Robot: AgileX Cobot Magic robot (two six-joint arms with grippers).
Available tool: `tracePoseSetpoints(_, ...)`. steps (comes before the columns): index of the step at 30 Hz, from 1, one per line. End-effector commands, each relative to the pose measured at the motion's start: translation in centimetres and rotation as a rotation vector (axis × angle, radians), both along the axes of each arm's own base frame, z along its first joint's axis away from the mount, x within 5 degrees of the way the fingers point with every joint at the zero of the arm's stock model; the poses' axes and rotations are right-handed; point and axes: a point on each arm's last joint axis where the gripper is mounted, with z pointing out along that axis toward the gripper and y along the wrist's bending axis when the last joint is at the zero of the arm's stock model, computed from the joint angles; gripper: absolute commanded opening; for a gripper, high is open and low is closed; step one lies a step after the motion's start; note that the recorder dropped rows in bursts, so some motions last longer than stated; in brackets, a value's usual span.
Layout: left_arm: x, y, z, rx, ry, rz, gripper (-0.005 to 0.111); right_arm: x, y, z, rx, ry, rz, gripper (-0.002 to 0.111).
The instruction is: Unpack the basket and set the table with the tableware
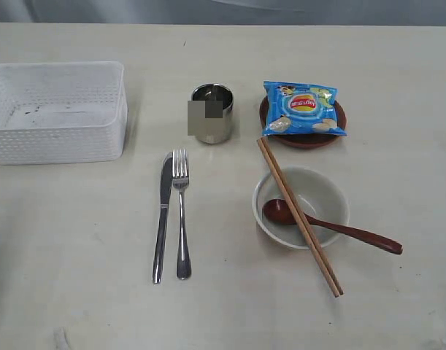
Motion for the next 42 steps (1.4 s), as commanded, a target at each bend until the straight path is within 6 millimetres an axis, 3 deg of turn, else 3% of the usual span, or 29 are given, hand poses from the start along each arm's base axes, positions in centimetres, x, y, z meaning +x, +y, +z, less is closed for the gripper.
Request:
tracePoseSetpoints(1,0.0,0.0,0.0,-0.01,-0.008,0.002,0.0,1.9,0.3,-4.8,-0.24,-0.066,-0.065,0.0)
tracePoseSetpoints(3,0.0,0.0,0.0,-0.01,-0.008,0.002,0.0,2.5,0.5,-7.6,-0.368,-0.012,-0.074,0.0)
tracePoseSetpoints(6,0.0,0.0,0.0,-0.01,-0.008,0.002,0.0,2.7,0.6,-9.4,-0.437,0.111,-0.048,0.0)
tracePoseSetpoints(13,0.0,0.0,0.0,-0.01,-0.008,0.002,0.0,2.6,0.1,-11.0,-0.302,0.332,-0.08,0.0)
tracePoseSetpoints(21,0.0,0.0,0.0,-0.01,-0.008,0.002,0.0,2.5,-0.2,-11.5,-0.211,0.406,-0.116,0.0)
tracePoseSetpoints(42,0.0,0.0,0.0,-0.01,-0.008,0.002,0.0,2.5,-0.2,-11.5,-0.213,0.406,-0.116,0.0)
